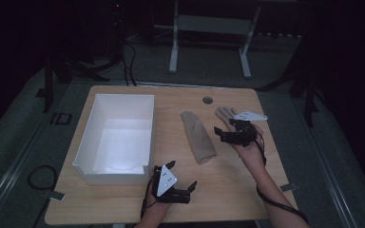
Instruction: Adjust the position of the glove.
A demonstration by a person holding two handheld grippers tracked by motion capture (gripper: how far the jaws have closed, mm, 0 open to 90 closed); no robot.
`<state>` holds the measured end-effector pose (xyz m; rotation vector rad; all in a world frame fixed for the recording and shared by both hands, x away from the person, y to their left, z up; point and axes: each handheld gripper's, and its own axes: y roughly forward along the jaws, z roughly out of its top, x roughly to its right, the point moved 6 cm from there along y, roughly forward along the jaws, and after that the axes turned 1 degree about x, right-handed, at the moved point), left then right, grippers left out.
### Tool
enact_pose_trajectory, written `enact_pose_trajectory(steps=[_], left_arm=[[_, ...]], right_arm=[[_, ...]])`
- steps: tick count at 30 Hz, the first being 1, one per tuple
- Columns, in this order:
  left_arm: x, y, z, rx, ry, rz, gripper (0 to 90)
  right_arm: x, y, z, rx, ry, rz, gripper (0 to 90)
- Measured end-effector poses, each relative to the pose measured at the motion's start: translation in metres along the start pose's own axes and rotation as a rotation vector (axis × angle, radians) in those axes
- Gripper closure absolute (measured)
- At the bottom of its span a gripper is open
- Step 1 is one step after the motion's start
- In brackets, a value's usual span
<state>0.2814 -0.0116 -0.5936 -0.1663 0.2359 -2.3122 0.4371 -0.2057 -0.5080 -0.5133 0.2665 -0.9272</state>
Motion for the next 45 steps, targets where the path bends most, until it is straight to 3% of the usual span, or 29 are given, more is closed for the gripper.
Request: enact_pose_trajectory(steps=[11, 20, 33, 37, 41, 45], left_arm=[[0.0, 0.0, 0.0, 0.002, -0.003, -0.004, 0.1], [0.0, 0.0, 0.0, 0.002, -0.005, -0.007, 0.1], [0.0, 0.0, 0.0, 0.002, -0.003, -0.007, 0.1], [0.001, 0.0, 0.0, 0.001, 0.003, -0.005, 0.1], [0.0, 0.0, 0.0, 0.003, -0.002, -0.006, 0.1], [0.0, 0.0, 0.0, 0.002, -0.002, -0.005, 0.1]], right_arm=[[-0.015, 0.041, -0.013, -0.064, -0.016, 0.027, 25.0], [-0.016, 0.071, -0.024, -0.113, 0.012, 0.026, 33.3], [-0.015, 0.102, -0.04, -0.189, -0.009, 0.008, 43.9], [-0.016, 0.108, -0.047, -0.204, -0.004, 0.012, 50.1], [-0.018, 0.108, -0.049, -0.195, -0.041, -0.014, 57.9], [-0.019, 0.108, -0.049, -0.193, -0.054, -0.028, 74.6]])
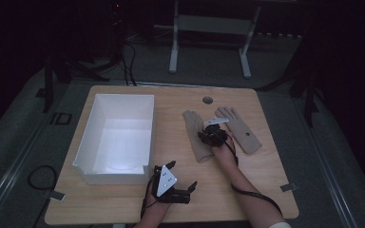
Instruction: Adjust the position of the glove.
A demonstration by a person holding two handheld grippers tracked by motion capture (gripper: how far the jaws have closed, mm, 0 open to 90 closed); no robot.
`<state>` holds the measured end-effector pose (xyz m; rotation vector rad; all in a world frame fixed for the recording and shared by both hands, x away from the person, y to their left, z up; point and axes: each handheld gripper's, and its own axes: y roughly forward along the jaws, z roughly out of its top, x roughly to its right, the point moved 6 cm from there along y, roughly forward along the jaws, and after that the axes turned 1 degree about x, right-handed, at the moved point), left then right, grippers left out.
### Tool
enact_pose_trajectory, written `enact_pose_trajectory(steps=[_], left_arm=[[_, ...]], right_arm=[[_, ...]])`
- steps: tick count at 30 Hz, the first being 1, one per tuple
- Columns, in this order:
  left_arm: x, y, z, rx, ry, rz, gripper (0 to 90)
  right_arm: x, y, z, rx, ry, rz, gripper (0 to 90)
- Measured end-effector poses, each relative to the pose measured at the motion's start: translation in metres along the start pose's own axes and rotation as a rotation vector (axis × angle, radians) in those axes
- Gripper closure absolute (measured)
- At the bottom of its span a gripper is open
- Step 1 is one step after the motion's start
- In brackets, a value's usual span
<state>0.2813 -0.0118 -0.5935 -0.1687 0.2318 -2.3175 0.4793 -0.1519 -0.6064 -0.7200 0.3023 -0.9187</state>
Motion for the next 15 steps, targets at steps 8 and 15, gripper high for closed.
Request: enact_pose_trajectory(steps=[8, 15], left_arm=[[-0.001, 0.0, 0.0, -0.001, -0.007, 0.0, 0.1], [-0.001, 0.0, 0.0, -0.001, -0.007, 0.001, 0.1]], right_arm=[[-0.003, -0.007, 0.005, 0.011, 0.064, 0.027, 80.9], [-0.012, -0.036, 0.024, 0.084, 0.075, 0.017, 81.2]])
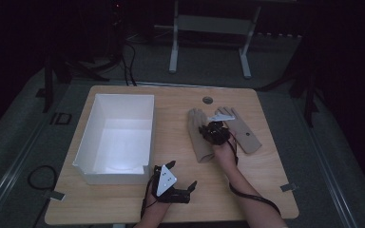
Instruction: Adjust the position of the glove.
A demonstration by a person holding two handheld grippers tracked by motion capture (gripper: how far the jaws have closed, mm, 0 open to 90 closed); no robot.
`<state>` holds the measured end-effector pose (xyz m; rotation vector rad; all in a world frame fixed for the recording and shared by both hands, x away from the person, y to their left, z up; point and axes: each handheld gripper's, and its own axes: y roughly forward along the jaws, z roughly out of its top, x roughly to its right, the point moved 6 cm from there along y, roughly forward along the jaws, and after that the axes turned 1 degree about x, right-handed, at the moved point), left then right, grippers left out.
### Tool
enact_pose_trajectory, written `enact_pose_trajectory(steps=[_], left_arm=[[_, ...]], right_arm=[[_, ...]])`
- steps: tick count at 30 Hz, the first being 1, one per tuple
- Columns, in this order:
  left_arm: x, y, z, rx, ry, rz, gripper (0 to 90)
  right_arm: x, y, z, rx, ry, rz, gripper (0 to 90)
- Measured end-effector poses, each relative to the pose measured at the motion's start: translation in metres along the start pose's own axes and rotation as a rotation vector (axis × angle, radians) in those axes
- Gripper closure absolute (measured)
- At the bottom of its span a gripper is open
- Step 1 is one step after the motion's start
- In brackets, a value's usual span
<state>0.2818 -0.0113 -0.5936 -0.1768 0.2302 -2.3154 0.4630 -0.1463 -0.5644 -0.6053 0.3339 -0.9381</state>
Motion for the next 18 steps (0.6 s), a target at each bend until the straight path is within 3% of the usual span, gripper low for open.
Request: enact_pose_trajectory(steps=[8, 18], left_arm=[[0.0, 0.0, 0.0, -0.001, -0.002, 0.002, 0.1], [0.0, 0.0, 0.0, -0.002, -0.001, 0.004, 0.1]], right_arm=[[-0.004, -0.043, 0.011, 0.067, 0.063, -0.02, 81.2], [-0.003, -0.078, -0.013, 0.088, 0.133, -0.041, 81.2]])
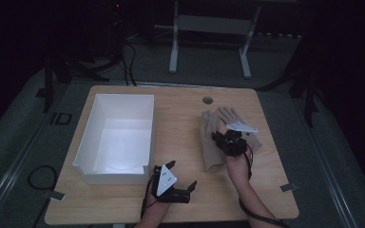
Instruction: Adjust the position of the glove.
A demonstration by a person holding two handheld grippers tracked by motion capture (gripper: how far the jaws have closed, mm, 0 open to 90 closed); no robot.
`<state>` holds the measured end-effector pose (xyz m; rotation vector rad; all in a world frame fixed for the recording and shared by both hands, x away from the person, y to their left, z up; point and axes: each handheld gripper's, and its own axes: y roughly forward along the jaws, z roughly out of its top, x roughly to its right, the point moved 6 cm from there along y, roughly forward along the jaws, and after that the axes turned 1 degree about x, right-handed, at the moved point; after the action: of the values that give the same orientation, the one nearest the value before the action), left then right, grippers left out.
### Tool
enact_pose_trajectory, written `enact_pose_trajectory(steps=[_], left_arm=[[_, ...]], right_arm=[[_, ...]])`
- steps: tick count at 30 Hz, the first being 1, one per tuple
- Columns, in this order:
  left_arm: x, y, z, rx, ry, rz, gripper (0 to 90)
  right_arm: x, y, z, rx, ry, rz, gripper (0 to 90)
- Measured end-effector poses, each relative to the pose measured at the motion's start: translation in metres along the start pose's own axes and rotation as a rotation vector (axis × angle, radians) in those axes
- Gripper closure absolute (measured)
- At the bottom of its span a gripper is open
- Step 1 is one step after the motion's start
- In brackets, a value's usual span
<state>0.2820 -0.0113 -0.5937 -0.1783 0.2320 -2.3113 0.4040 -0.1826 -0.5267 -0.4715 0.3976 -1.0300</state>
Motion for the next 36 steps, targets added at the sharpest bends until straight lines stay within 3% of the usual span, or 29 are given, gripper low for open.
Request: enact_pose_trajectory(steps=[7, 22, 27, 30, 32, 36], left_arm=[[0.0, 0.0, 0.0, -0.001, 0.003, 0.001, 0.1], [0.0, 0.0, 0.0, 0.0, 0.002, 0.001, 0.1], [0.0, 0.0, 0.0, 0.0, 0.001, 0.001, 0.1], [0.0, 0.0, 0.0, 0.0, 0.002, 0.001, 0.0], [0.0, 0.0, 0.0, 0.001, 0.001, 0.0, 0.1], [0.0, 0.0, 0.0, 0.0, -0.001, -0.003, 0.1]], right_arm=[[0.007, -0.01, -0.028, -0.016, 0.074, -0.002, 81.0], [0.017, 0.008, -0.082, -0.107, 0.092, -0.036, 79.7], [0.016, 0.01, -0.084, -0.107, 0.049, -0.047, 76.5], [0.015, 0.008, -0.083, -0.107, 0.037, -0.047, 69.1], [0.014, 0.005, -0.079, -0.091, 0.003, -0.065, 62.5], [0.017, -0.003, -0.068, -0.054, -0.024, -0.065, 60.0]])
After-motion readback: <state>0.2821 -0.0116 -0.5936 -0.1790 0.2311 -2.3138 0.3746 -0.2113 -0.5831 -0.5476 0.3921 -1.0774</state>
